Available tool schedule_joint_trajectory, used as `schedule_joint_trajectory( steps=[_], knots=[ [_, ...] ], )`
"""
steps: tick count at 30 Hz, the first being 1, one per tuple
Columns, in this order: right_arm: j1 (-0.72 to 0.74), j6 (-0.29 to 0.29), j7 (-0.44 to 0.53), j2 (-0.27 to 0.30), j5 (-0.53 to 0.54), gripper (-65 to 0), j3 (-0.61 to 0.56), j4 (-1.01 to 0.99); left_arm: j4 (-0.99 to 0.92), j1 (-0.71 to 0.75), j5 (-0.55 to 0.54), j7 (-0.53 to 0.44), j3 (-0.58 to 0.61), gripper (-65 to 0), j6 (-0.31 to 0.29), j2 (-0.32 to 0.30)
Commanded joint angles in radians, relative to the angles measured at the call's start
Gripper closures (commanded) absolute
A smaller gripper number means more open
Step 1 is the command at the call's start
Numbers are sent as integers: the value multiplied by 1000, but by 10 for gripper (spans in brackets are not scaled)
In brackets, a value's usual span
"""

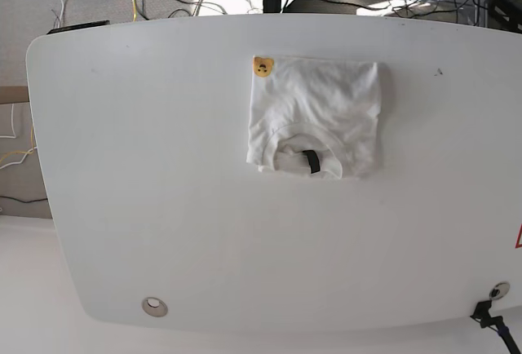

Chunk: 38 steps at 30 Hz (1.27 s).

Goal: Fold the T-shirt properly

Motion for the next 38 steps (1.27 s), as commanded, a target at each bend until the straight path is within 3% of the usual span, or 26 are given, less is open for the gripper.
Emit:
schedule_joint_trajectory(
  steps=[1,7,14,19,24,29,35,38],
  knots=[
    [13,3,30,2,0,0,-30,-92,-51,-7,9,-17,10,0,-9,-11],
    [231,3,61,-18,0,0,-151,-434,-381,-208,82,-17,107,0,-9,-59],
    [476,4,66,-106,0,0,-216,-801,-717,-426,274,-18,119,0,-9,-50],
    [646,4,66,-126,3,0,-303,-995,-973,-573,345,-61,119,0,-9,-53],
    [762,4,66,-150,3,0,-305,-1147,-1227,-701,444,-170,119,0,180,-57],
    [847,4,66,-153,6,0,-305,-1243,-1331,-783,474,-196,119,0,328,-53],
    [916,4,66,-172,3,0,-305,-1341,-1406,-848,475,-196,124,0,470,-48],
    [918,4,66,-173,3,0,-303,-1341,-1429,-868,475,-195,133,0,513,-30]
  ],
)
